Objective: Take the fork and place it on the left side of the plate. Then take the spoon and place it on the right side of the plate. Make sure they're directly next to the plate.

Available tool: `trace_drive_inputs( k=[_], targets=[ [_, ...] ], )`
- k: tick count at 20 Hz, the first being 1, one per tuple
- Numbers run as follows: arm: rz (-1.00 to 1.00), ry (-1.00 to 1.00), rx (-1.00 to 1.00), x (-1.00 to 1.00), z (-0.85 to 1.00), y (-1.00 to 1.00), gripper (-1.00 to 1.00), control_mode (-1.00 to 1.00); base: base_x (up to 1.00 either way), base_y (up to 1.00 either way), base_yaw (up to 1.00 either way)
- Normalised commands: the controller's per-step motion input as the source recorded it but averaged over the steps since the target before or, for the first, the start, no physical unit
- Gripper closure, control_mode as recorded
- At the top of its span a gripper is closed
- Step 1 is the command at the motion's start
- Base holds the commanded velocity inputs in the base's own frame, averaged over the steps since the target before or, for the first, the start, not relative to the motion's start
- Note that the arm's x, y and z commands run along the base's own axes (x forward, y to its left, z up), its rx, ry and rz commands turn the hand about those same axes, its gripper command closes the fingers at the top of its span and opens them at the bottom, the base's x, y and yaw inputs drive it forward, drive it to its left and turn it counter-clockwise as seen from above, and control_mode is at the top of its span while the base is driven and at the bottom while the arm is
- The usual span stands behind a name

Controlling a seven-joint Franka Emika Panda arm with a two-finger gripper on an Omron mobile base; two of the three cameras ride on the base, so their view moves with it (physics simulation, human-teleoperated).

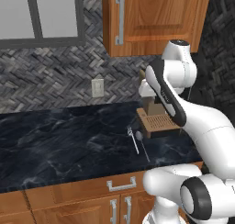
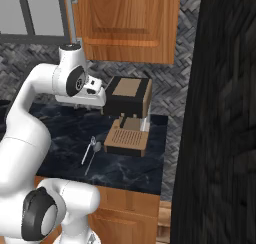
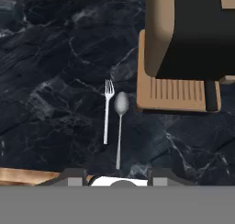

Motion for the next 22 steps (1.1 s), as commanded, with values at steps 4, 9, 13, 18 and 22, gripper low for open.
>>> trace_drive_inputs(
  k=[4, 9, 13, 18, 22],
  targets=[
    [0.0, 0.0, 0.0, -0.24, -0.11, 0.01, -1.0, -1.0, 0.0, 0.0, 0.0],
    [0.02, 0.0, 0.0, -0.61, -0.76, 0.1, -1.0, -1.0, 0.0, 0.0, 0.0],
    [0.0, 0.04, -0.07, -0.54, -0.96, 0.36, -1.0, -1.0, 0.0, 0.0, 0.0],
    [0.0, 0.11, -0.1, -0.15, -0.82, 0.62, -1.0, -1.0, 0.0, 0.0, 0.0],
    [0.0, 0.14, -0.06, 0.06, -0.55, 0.58, -1.0, -1.0, 0.0, 0.0, 0.0]
  ],
)
